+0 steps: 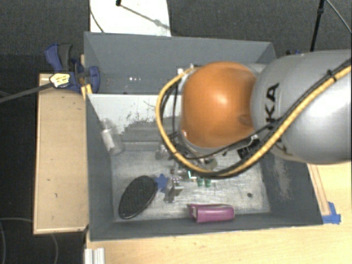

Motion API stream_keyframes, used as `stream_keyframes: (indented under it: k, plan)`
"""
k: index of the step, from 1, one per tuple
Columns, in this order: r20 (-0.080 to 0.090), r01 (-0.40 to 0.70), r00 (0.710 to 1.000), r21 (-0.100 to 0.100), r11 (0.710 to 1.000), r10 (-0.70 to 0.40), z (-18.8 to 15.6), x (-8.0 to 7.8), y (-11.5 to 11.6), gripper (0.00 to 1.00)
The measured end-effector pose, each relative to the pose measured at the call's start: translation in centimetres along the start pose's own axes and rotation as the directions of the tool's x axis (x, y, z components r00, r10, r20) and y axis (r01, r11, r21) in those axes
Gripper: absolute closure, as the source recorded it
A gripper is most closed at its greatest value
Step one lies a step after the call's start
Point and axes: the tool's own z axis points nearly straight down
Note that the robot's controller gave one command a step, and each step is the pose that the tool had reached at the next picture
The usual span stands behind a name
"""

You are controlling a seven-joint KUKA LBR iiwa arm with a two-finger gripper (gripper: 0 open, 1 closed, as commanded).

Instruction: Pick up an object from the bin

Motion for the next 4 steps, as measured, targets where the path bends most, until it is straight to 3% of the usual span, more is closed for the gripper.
stream_keyframes:
  k: [1,2,3,4]
  plan:
    - [0.012,0.159,0.987,-0.001,0.987,-0.159,17.5,-1.9,-3.5,0.0]
    - [0.018,0.156,0.988,-0.003,0.988,-0.156,17.1,-2.0,-3.3,1.0]
    - [0.012,0.339,0.941,0.004,0.941,-0.339,7.2,-3.4,-7.9,1.0]
    - [0.017,0.35,0.936,0.004,0.937,-0.35,-6.3,-3.5,-7.8,1.0]
